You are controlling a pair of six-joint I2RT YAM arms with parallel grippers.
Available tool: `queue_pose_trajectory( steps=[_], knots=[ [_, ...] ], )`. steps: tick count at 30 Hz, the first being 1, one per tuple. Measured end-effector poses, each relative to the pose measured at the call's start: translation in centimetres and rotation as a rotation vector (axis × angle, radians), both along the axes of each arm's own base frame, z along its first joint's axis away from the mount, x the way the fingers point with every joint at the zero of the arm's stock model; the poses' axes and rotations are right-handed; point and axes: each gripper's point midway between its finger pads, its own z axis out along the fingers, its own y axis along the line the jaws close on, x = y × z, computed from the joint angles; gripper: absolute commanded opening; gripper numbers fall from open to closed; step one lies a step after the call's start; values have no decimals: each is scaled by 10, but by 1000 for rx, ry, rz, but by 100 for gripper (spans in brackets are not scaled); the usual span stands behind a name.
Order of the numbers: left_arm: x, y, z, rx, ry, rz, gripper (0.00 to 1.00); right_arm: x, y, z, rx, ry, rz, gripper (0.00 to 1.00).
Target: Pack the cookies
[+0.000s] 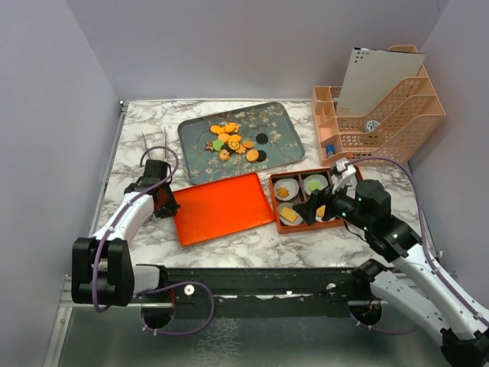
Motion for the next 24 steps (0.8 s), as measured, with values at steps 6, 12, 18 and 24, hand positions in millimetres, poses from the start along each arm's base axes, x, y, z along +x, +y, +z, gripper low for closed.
queue_pose_trajectory(
  steps=[6,12,18,24],
  knots=[
    [10,-9,26,-41,-61,-42,0,1,37,-12,-14,17,165,100],
    [15,-15,39,-67,-94,-68,0,-35,100,-37,-148,-9,405,100],
    [14,-16,44,-76,-105,-77,0,-54,159,-57,-326,-156,556,100],
    [13,-21,48,-100,-117,-90,0,-65,194,-78,-524,-377,605,99]
  ],
)
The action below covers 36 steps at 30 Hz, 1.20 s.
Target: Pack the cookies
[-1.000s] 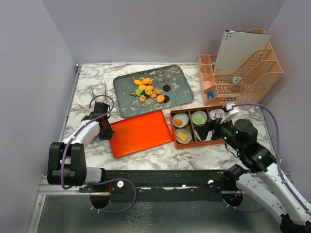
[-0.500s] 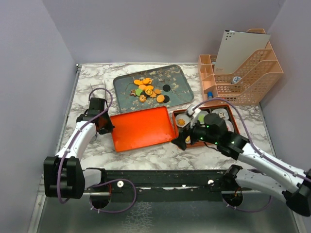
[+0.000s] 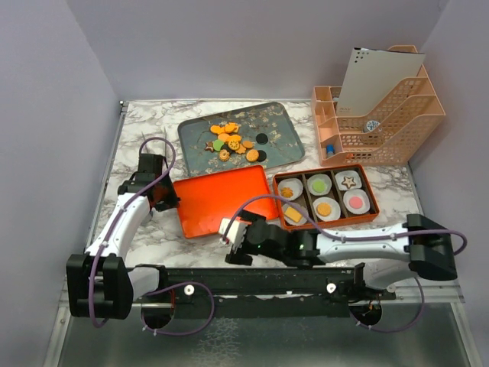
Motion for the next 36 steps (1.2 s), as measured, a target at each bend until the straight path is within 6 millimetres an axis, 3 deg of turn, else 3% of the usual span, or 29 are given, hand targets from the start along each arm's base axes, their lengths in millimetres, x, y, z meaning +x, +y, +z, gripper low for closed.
queue_pose_trajectory(
  steps=[4,11,17,25,30,36],
  knots=[
    [-1,-4,3,-23,-6,-13,0,-2,19,-15,-108,-190,21,97],
    [-1,-11,7,-55,-17,-33,0,10,31,-45,-272,-436,-8,94],
    [-2,-16,8,-81,-17,-50,0,27,33,-65,-361,-585,-58,84],
    [-3,-20,9,-100,-16,-63,0,47,40,-71,-407,-816,-140,67],
    [-4,-22,10,-112,-15,-70,0,53,42,-65,-393,-933,-186,47],
    [-3,-25,14,-128,-28,-75,5,55,38,-51,-388,-1025,-222,13]
  ],
)
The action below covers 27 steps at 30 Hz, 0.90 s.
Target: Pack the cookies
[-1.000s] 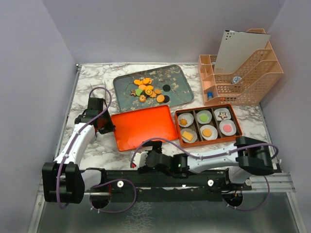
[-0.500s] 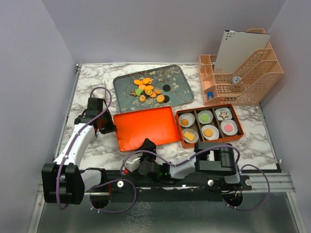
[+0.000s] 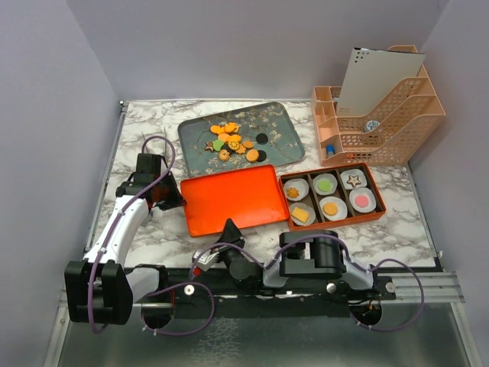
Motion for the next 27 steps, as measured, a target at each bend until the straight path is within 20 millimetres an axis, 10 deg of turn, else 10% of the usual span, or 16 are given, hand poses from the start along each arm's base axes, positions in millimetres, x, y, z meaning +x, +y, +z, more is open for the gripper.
queue_pose_trajectory(
  steps=[17,27],
  knots=[
    [32,-7,132,-18,-414,-73,49,-7,-6,98,166,136,20,0],
    [45,-20,224,-28,-790,-191,53,-21,-24,162,234,367,59,1]
  ],
)
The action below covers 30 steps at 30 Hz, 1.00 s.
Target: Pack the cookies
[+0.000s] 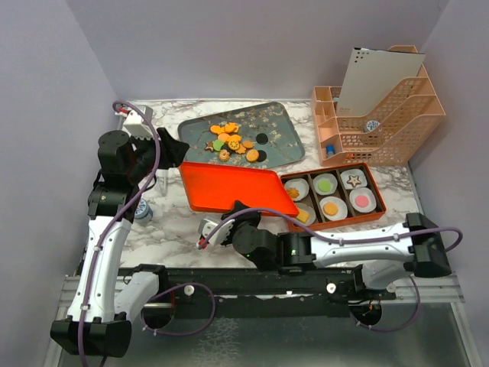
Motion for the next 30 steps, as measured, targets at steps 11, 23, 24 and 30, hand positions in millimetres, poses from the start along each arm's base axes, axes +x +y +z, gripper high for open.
queue_pose_trajectory(
  steps=[11,23,24,30],
  knots=[
    [-14,-37,20,173,-265,-205,79,-14,-61,7,-19,243,2,1],
    [-89,-60,44,401,-689,-405,98,-26,-104,35,134,357,-4,0],
    [-93,-62,46,417,-714,-428,97,-27,-105,33,129,363,-6,0],
    [-108,-84,28,497,-776,-635,88,-34,-109,21,81,405,12,0]
  ],
)
